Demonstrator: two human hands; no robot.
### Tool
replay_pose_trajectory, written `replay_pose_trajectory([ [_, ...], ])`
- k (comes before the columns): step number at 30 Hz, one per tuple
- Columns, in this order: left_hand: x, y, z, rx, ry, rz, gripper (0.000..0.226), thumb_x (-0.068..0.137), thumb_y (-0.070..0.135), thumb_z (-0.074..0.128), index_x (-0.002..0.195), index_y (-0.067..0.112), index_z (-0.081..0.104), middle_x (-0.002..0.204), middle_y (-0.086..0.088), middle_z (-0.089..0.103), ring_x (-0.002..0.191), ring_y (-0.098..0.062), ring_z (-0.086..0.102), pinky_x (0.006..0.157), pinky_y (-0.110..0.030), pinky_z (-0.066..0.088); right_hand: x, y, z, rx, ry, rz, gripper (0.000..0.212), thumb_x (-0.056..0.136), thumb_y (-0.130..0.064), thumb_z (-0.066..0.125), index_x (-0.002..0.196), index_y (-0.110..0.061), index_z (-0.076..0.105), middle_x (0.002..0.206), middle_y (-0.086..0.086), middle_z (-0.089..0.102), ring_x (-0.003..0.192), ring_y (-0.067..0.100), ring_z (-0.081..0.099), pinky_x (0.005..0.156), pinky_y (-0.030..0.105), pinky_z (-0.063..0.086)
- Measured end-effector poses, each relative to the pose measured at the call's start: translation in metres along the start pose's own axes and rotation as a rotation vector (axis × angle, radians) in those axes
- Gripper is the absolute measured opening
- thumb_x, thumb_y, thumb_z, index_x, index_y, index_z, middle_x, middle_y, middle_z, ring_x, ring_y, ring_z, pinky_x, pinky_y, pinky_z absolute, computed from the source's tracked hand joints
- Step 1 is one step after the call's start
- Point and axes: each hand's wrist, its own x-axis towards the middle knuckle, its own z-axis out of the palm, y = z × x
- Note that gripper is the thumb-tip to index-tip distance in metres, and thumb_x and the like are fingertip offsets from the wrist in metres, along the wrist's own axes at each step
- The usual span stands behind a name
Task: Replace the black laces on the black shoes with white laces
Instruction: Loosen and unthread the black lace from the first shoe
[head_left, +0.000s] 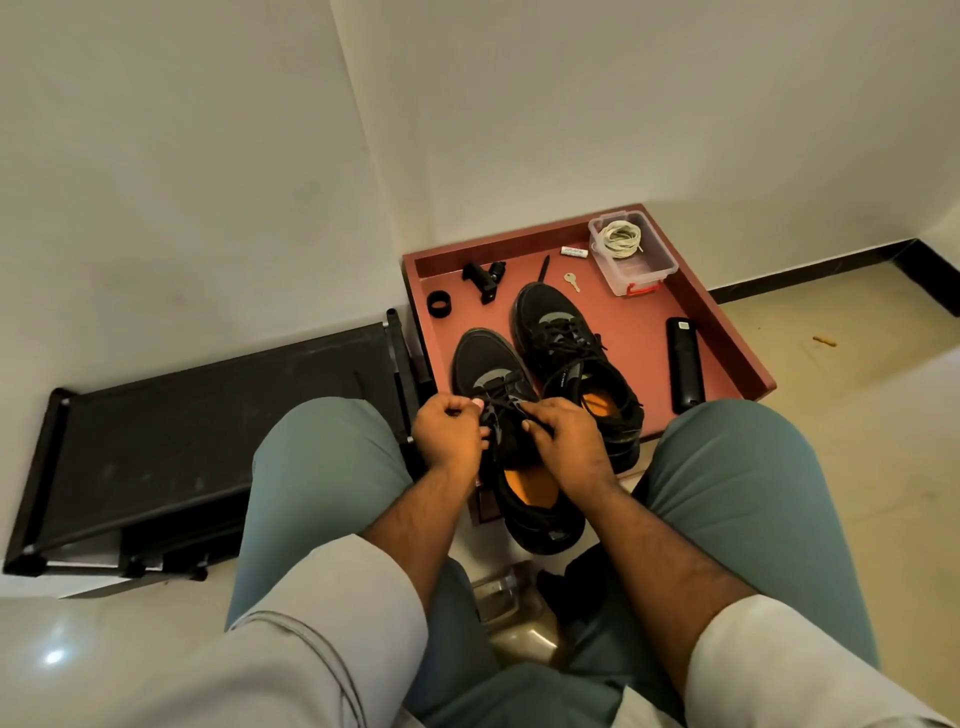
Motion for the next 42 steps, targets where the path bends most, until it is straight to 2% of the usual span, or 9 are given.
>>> replay_pose_trajectory([
  [3,-0.002,0.0,-0.006,0.338,-0.229,0.369,0.031,0.083,0.015,0.067,0.11,0.029,0.06,0.116,0.006,0.057,0.095,-0.01,0.061,0.081,-0.027,0.054,-0.001,0.003,0.0,-0.007,0.003,0.0,0.031,0.091,-0.01,0.061,0.122,-0.01,0.066,0.114,0.005,0.066,0.11,0.019,0.058,0.1,0.031,0.045],
  [7,-0.004,0.004,-0.006,0.712,-0.437,0.655,0.033,0.088,0.024,0.062,0.121,0.023,0.061,0.118,0.006,0.056,0.104,-0.011,0.057,0.086,-0.029,0.05,-0.004,0.003,-0.003,0.038,-0.006,-0.025,0.029,0.09,-0.01,0.062,0.119,-0.011,0.068,0.111,0.005,0.068,0.105,0.017,0.061,0.092,0.025,0.046],
  [13,0.0,0.001,-0.01,0.599,-0.274,0.618,0.009,0.092,0.015,0.061,0.085,0.012,0.067,0.089,0.005,0.053,0.077,-0.008,0.052,0.069,-0.018,0.043,-0.009,0.003,-0.004,0.114,-0.015,-0.013,0.03,0.09,-0.009,0.063,0.119,-0.012,0.068,0.111,-0.002,0.066,0.104,0.009,0.06,0.093,0.018,0.045],
  [18,0.017,-0.003,-0.018,-0.051,0.049,0.025,0.02,0.093,0.005,0.052,0.083,0.022,0.055,0.093,-0.017,0.06,0.057,-0.024,0.059,0.045,-0.028,0.047,-0.011,0.002,-0.002,0.122,0.007,0.026,0.03,0.09,-0.009,0.063,0.12,-0.011,0.067,0.114,-0.001,0.066,0.107,0.009,0.058,0.099,0.02,0.042],
  [20,0.012,0.003,-0.023,0.168,-0.095,0.231,0.011,0.093,0.014,0.059,0.101,0.022,0.057,0.112,-0.008,0.054,0.078,-0.02,0.062,0.063,-0.032,0.052,-0.011,0.003,-0.001,0.103,0.021,0.025,0.03,0.09,-0.009,0.063,0.12,-0.011,0.068,0.114,0.0,0.066,0.108,0.011,0.058,0.098,0.02,0.042],
  [23,-0.003,0.006,-0.026,0.563,-0.393,0.627,0.038,0.093,0.023,0.06,0.13,0.025,0.051,0.129,0.008,0.049,0.106,-0.006,0.054,0.086,-0.028,0.047,-0.01,0.001,-0.001,0.072,0.016,0.004,0.029,0.091,-0.009,0.062,0.12,-0.01,0.067,0.113,0.0,0.067,0.107,0.012,0.059,0.095,0.018,0.042],
  [30,-0.008,0.004,-0.017,0.937,-0.398,0.724,0.027,0.098,0.03,0.048,0.118,0.017,0.059,0.119,-0.001,0.052,0.101,-0.023,0.061,0.084,-0.042,0.053,-0.01,-0.001,0.0,0.042,0.003,-0.079,0.028,0.09,-0.007,0.062,0.118,-0.009,0.068,0.112,0.004,0.067,0.106,0.015,0.06,0.096,0.027,0.046],
  [38,-0.009,0.01,-0.018,0.589,-0.209,0.627,0.014,0.093,0.021,0.06,0.096,0.015,0.072,0.098,0.003,0.061,0.085,-0.014,0.06,0.076,-0.029,0.051,-0.009,-0.001,-0.001,0.066,-0.014,-0.075,0.029,0.091,-0.006,0.061,0.119,-0.009,0.067,0.112,0.002,0.066,0.104,0.008,0.057,0.092,0.008,0.038],
  [42,0.022,0.019,-0.03,-0.048,0.244,0.167,0.009,0.084,0.011,0.069,0.082,0.019,0.071,0.078,-0.003,0.066,0.067,-0.017,0.063,0.066,-0.04,0.056,-0.006,0.004,-0.001,0.106,0.033,0.012,0.029,0.091,-0.006,0.06,0.119,-0.009,0.067,0.115,0.003,0.066,0.108,0.011,0.058,0.094,0.008,0.037],
])
